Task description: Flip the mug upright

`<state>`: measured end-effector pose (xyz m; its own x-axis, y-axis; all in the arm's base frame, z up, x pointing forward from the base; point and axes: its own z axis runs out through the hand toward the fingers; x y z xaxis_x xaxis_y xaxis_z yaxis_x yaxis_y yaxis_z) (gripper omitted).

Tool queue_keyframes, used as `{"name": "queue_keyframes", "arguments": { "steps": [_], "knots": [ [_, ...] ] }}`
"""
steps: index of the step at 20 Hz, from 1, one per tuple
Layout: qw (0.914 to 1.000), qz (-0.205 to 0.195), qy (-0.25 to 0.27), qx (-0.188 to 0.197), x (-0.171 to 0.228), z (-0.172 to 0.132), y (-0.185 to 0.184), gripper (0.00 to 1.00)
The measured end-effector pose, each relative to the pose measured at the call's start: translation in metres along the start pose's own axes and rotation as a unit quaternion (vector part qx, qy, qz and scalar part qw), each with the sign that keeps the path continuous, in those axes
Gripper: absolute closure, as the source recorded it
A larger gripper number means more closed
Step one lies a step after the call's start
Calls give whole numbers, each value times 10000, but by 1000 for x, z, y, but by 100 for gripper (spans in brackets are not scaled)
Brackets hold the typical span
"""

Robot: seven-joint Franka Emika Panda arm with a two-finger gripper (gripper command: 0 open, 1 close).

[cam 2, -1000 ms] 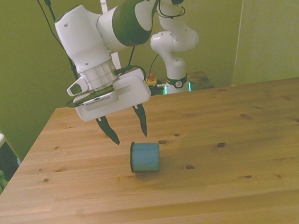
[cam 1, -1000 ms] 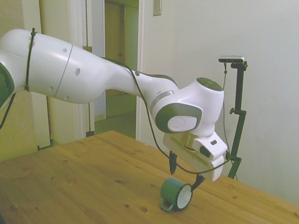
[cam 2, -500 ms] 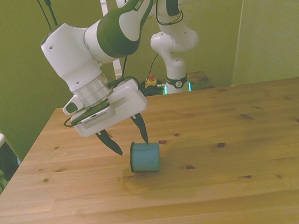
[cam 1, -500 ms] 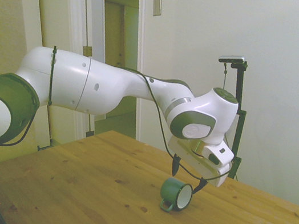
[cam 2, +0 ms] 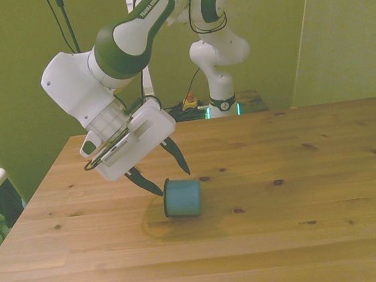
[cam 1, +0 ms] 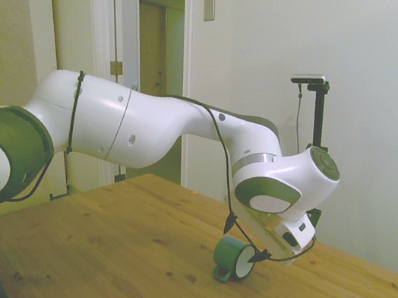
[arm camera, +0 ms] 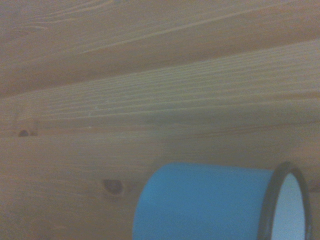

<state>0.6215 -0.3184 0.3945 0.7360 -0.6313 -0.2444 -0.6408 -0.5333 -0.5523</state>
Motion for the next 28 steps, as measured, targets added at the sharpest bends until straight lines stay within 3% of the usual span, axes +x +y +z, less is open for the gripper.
{"name": "queue_keyframes", "arguments": {
  "steps": [12,20,28],
  "knots": [
    [9923,-77,-824,917,16,13,11,0],
    [9854,-25,-1276,1125,29,33,19,0],
    [9800,-87,-1517,1283,29,29,13,0]
  ]
}}
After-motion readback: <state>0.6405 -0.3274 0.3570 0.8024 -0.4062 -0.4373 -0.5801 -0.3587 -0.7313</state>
